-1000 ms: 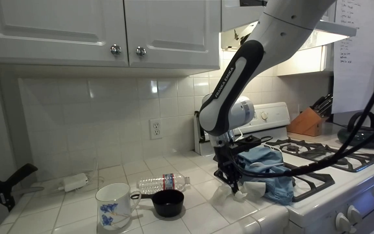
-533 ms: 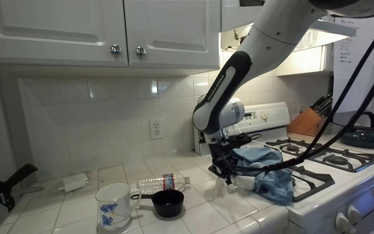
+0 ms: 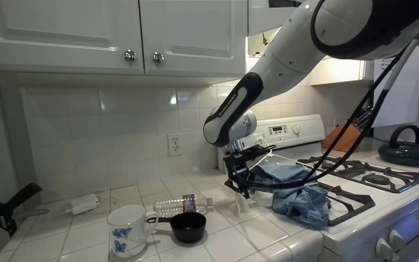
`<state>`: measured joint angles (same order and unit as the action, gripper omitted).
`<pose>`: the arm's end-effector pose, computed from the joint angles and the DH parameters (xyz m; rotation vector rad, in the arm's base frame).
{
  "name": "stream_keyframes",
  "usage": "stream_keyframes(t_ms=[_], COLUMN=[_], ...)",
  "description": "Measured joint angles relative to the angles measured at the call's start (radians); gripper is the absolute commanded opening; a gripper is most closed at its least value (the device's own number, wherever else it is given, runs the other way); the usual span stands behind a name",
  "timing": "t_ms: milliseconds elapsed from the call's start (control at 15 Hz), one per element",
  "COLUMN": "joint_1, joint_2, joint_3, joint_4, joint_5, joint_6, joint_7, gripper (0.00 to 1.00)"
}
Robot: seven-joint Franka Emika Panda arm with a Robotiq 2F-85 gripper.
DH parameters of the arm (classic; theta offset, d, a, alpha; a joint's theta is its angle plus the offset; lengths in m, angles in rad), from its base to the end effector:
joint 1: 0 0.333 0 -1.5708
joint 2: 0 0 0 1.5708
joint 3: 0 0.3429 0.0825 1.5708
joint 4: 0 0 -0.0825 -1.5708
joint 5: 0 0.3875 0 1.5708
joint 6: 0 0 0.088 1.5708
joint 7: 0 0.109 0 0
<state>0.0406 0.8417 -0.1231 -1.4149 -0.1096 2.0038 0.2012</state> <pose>0.7201 -0.0495 0.1950 2.9037 -0.2851 -0.3470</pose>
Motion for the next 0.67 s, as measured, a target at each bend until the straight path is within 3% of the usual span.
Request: stream_keyframes(t_ms=[400,667], joint_1=[0.005,0.013], joint_2=[0.128,0.156], joint_3=[0.006,0.007], joint_4=[0.234,0.287], joint_5=[-0.01,-0.023], joint_6=[-0.146,-0.183], joint_7=[-0.015,-0.045], gripper=[0.0,0.0])
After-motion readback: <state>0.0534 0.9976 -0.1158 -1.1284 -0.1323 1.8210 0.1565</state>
